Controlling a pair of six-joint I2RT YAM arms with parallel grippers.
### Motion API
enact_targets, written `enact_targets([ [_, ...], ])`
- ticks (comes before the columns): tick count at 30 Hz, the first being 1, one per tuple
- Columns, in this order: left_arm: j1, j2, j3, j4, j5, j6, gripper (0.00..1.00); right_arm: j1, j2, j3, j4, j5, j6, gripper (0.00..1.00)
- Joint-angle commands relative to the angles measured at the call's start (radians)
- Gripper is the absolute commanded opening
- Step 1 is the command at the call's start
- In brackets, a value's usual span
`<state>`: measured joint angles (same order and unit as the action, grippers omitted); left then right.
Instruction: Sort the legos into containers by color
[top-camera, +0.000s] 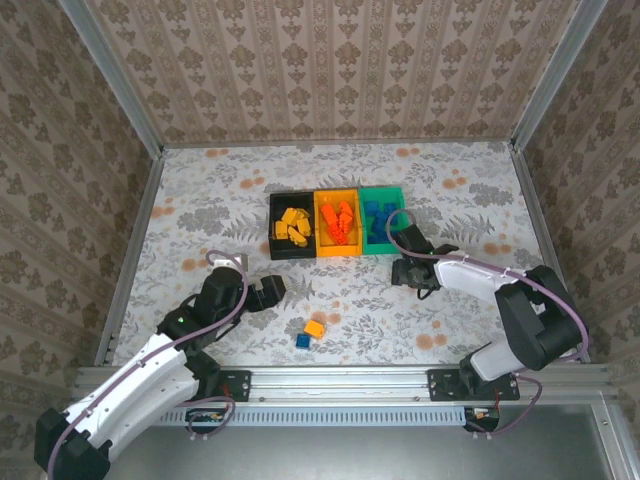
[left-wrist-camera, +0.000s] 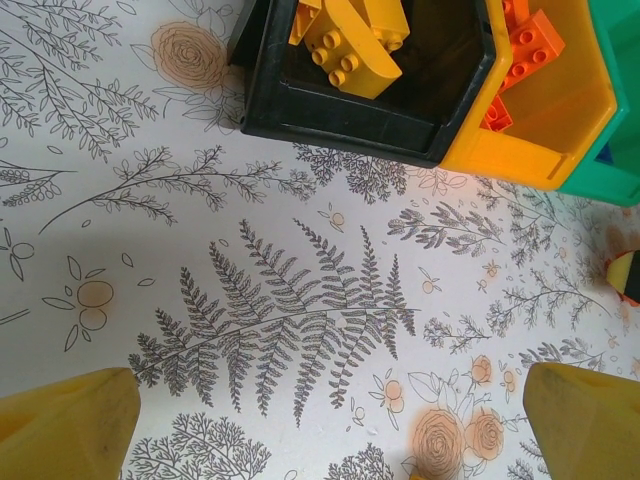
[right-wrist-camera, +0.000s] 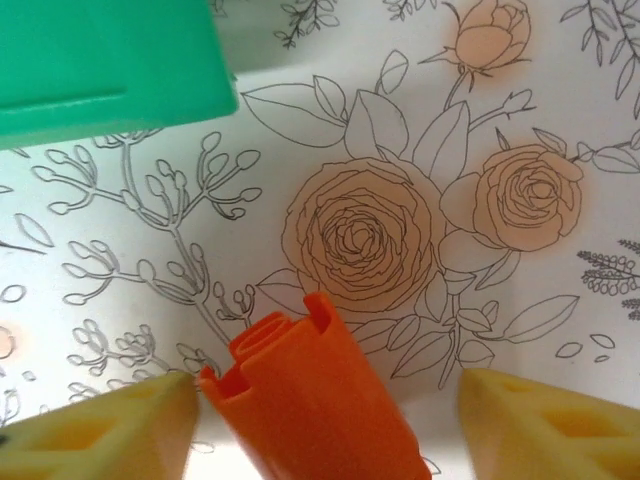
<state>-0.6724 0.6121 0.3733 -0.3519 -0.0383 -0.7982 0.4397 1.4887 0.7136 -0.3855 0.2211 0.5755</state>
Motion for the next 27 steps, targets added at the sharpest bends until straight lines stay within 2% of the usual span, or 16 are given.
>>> enact_targets([
  [1,0.01,-0.016,-0.017,-0.002,0.015,-0.017,1.0,-0.005,0.022,0.008,0.031,-0.009,0.004,0.62],
  [10,0.016,-0.017,-0.018,0.004,0.018,-0.016,1.0,-0.003,0.004,0.02,0.046,-0.023,-0.025,0.45],
  [18,0.019,-0.013,-0.019,0.008,0.02,-0.016,1.0,0.046,-0.121,0.039,-0.006,-0.04,-0.059,0.29],
  [23,0.02,-0.014,-0.019,0.015,0.035,-0.006,1.0,0.154,-0.227,0.114,-0.067,-0.067,-0.088,0.28],
  [27,0.019,0.003,0.004,0.004,0.053,0.017,1.0,0.22,-0.167,0.255,-0.073,-0.078,-0.104,0.3],
])
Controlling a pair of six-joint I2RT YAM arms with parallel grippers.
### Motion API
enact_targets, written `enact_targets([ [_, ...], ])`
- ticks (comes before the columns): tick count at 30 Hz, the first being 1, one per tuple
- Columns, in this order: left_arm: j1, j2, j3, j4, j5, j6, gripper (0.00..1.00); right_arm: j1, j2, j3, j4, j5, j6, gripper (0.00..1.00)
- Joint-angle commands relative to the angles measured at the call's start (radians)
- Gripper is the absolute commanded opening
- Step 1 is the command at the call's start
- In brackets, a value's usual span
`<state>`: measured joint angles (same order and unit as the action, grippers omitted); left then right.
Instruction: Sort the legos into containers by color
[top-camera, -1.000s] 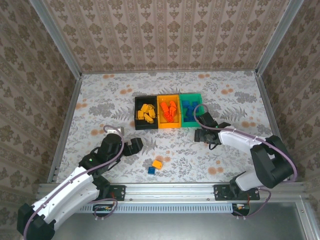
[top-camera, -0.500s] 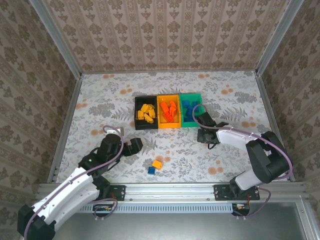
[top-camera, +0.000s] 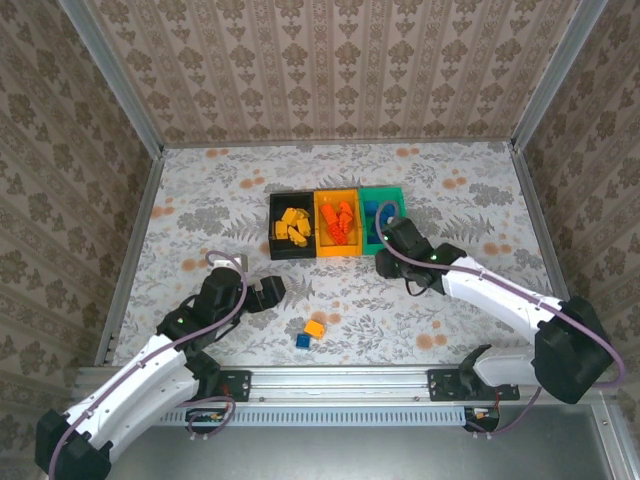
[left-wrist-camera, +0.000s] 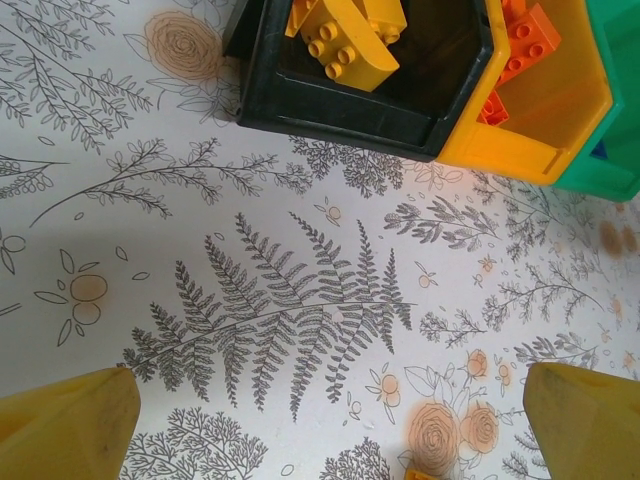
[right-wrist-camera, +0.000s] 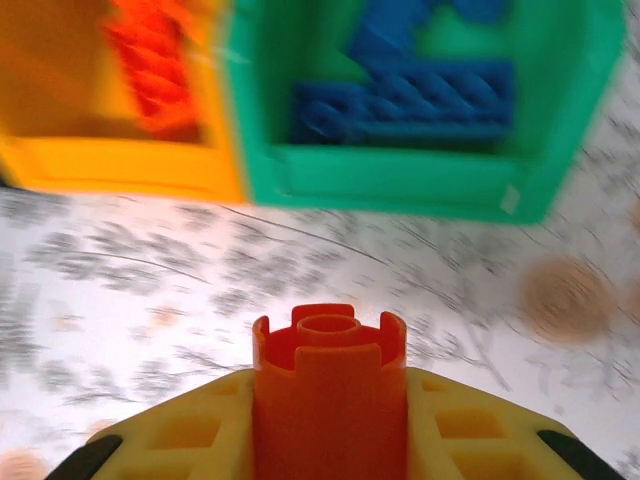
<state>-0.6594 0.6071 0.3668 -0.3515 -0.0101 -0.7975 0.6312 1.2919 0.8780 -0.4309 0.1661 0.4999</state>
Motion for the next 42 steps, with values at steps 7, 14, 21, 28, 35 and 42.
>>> enact_targets([
  [7,-0.005,0.087,0.055,-0.033,0.054,0.062,1.0,0.038,0.323,0.341,0.02,-0.018,-0.029,0.32],
  [14,-0.044,0.194,0.09,-0.044,0.073,0.101,1.0,0.029,0.565,0.58,-0.019,0.023,-0.033,0.34],
  [21,-0.134,0.3,0.169,-0.072,0.028,0.161,0.98,0.016,0.622,0.658,-0.027,0.021,0.007,0.69],
  [28,-0.27,0.48,0.311,-0.137,-0.005,0.24,0.98,0.013,0.485,0.532,0.012,0.042,0.036,0.85],
  [35,-0.416,0.709,0.45,-0.253,-0.047,0.285,0.94,-0.008,0.331,0.337,0.059,0.041,0.077,0.87],
  [42,-0.504,0.874,0.514,-0.285,-0.064,0.277,0.82,-0.061,0.213,0.229,0.079,0.035,0.094,0.89],
])
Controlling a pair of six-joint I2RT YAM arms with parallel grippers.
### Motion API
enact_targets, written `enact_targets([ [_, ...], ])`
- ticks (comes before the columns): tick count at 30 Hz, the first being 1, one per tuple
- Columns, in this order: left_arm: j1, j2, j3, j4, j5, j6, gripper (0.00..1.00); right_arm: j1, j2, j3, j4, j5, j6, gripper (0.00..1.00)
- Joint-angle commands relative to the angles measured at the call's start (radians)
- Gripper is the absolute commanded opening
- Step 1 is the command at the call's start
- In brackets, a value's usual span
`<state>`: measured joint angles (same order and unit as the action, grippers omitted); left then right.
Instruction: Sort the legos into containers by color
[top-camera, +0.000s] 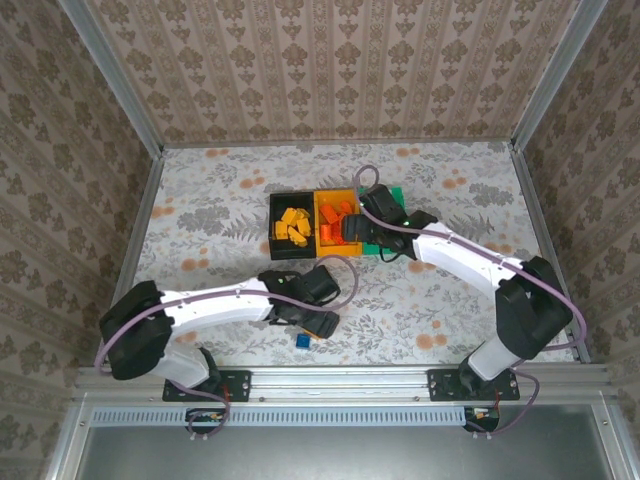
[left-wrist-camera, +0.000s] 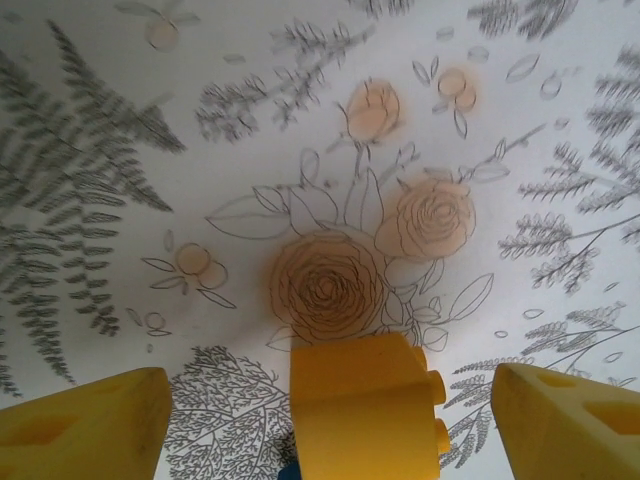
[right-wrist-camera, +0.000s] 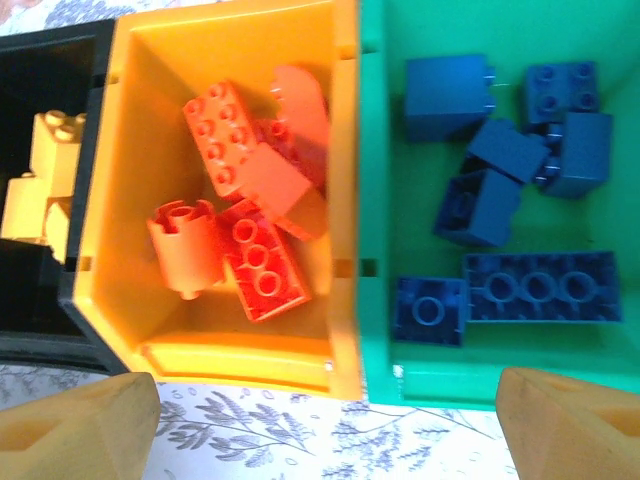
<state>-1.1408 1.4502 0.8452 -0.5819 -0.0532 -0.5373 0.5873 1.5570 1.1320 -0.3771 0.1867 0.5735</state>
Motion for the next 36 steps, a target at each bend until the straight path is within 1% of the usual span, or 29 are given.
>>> enact_targets([
  [1,-0.028,0.051,0.041,-0.051,-0.013,0.014,0.8,-0.026,-0.063,-0.031,0.025,0.014,0.02,0.9],
  [5,-0.052,0.115,0.056,-0.044,0.011,0.012,0.73,-0.057,-0.099,-0.043,0.022,0.014,0.018,0.9],
  [10,-0.063,0.146,0.055,-0.049,0.011,0.006,0.55,-0.077,-0.131,-0.047,0.02,0.017,0.013,0.91],
  [11,-0.064,0.146,0.055,-0.049,0.011,0.005,0.54,-0.081,-0.134,-0.049,0.021,0.017,0.014,0.91],
  [13,-0.063,0.142,0.055,-0.049,0.004,0.004,0.46,-0.087,-0.14,-0.054,0.021,0.016,0.014,0.91],
  [16,-0.063,0.122,0.067,-0.061,-0.018,0.008,0.39,-0.096,-0.144,-0.06,0.021,0.012,0.017,0.91],
  [20,-0.05,0.053,0.085,-0.074,-0.075,0.024,0.35,-0.098,-0.158,-0.076,0.022,0.007,0.019,0.91],
  [22,-0.011,-0.019,0.083,-0.06,-0.102,0.032,0.34,-0.097,-0.158,-0.09,0.026,0.004,0.021,0.91],
  [24,0.052,-0.104,0.069,-0.015,-0.111,0.04,0.35,-0.098,-0.158,-0.103,0.027,0.004,0.024,0.91],
  [27,0.179,-0.211,0.044,0.09,-0.06,0.067,0.41,-0.098,-0.158,-0.13,0.039,-0.004,0.029,0.91],
  [28,0.225,-0.224,0.047,0.115,-0.038,0.081,0.42,-0.098,-0.158,-0.14,0.046,-0.006,0.03,0.91],
  [31,0.333,-0.2,0.098,0.141,-0.015,0.113,0.42,-0.096,-0.158,-0.161,0.055,-0.019,0.034,0.91],
  [34,0.44,-0.137,0.136,0.203,0.002,0.128,0.41,-0.094,-0.158,-0.178,0.056,-0.026,0.037,0.9],
  [36,0.504,-0.074,0.165,0.252,0.044,0.122,0.41,-0.092,-0.159,-0.184,0.055,-0.033,0.034,0.9],
])
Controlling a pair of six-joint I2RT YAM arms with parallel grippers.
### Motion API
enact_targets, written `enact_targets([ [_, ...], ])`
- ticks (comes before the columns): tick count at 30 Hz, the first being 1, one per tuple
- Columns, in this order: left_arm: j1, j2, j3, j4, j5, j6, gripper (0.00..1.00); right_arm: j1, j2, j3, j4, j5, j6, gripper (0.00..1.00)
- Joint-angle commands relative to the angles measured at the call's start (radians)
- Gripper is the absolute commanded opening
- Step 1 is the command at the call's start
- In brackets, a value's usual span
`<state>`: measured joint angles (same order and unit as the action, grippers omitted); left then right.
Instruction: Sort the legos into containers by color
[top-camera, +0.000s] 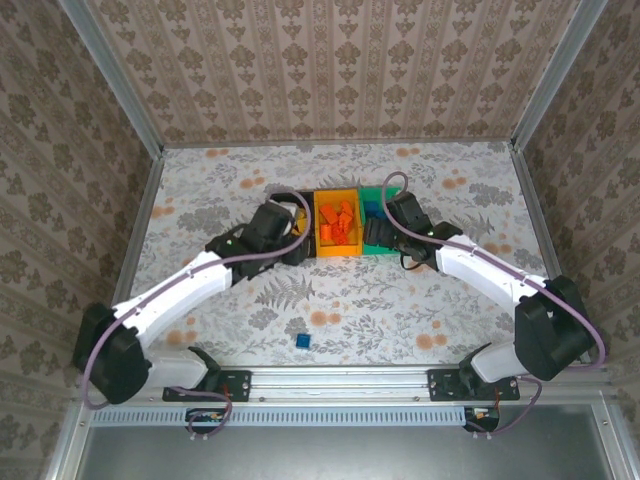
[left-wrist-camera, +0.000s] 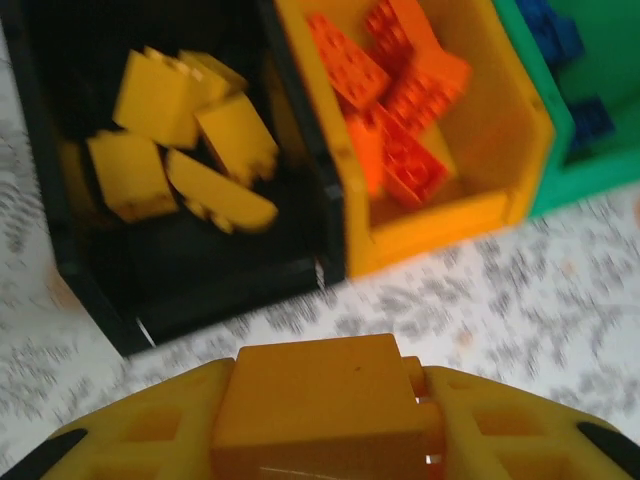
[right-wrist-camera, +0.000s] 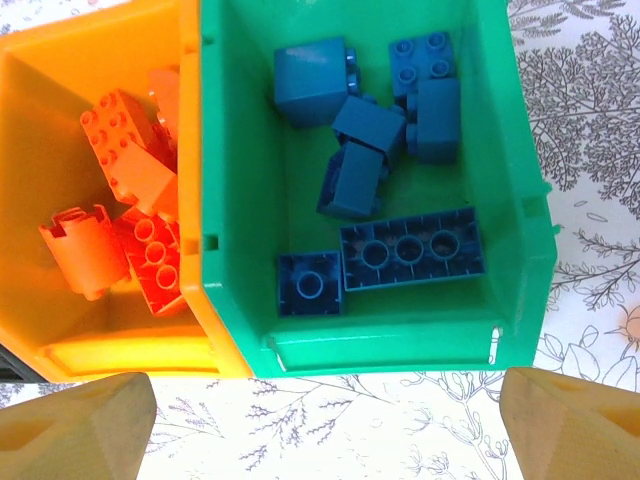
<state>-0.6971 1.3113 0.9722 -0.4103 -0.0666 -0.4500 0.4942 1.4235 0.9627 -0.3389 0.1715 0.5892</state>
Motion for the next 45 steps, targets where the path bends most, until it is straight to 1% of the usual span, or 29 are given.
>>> enact_targets([
  [1,0.079,0.096,0.056,0.088,0.062,0.034,0.41,0.002,-0.024,-0.016,0.016,-0.021,0.017,0.9],
  [3,0.109,0.178,0.109,0.082,0.06,0.041,0.4,0.009,-0.024,-0.019,0.009,-0.027,0.011,0.9],
  [6,0.143,0.273,0.165,0.069,0.054,0.043,0.38,0.028,-0.071,-0.033,-0.001,-0.027,0.003,0.9],
  [9,0.157,0.335,0.212,0.039,0.046,0.046,0.39,0.048,-0.09,-0.049,-0.011,-0.026,-0.003,0.9],
  [11,0.157,0.352,0.226,0.028,0.043,0.04,0.46,0.061,-0.104,-0.06,-0.013,-0.03,-0.008,0.9],
  [13,0.156,0.343,0.225,0.033,0.049,0.036,0.56,0.078,-0.116,-0.069,-0.015,-0.033,-0.013,0.9],
  [15,0.152,0.322,0.224,0.033,0.053,0.031,0.69,0.105,-0.122,-0.074,-0.025,-0.024,-0.018,0.91],
  [16,0.148,0.307,0.223,0.033,0.053,0.03,0.73,0.116,-0.123,-0.076,-0.029,-0.021,-0.02,0.91],
  [21,0.127,0.181,0.182,0.039,0.052,0.005,0.88,0.19,-0.123,-0.082,-0.033,-0.027,-0.046,0.92],
  [24,0.118,0.069,0.124,0.048,0.054,-0.022,0.95,0.243,-0.111,-0.079,-0.016,-0.077,-0.09,0.92],
  [25,0.116,0.032,0.103,0.05,0.053,-0.031,1.0,0.263,-0.105,-0.078,-0.009,-0.094,-0.107,0.92],
  [31,0.107,-0.225,-0.037,0.007,0.0,-0.083,1.0,0.427,-0.039,-0.042,0.005,-0.13,-0.231,0.93],
  [35,0.111,-0.388,-0.121,-0.072,-0.08,-0.115,1.0,0.522,0.078,0.024,-0.037,-0.158,-0.3,0.93],
  [38,0.119,-0.489,-0.172,-0.134,-0.136,-0.135,1.0,0.588,0.164,0.075,-0.062,-0.148,-0.344,0.93],
  [41,0.145,-0.57,-0.212,-0.167,-0.149,-0.141,1.0,0.638,0.244,0.125,-0.079,-0.14,-0.365,0.93],
  [45,0.189,-0.61,-0.222,-0.209,-0.133,-0.141,1.0,0.685,0.323,0.172,-0.091,-0.137,-0.382,0.94],
])
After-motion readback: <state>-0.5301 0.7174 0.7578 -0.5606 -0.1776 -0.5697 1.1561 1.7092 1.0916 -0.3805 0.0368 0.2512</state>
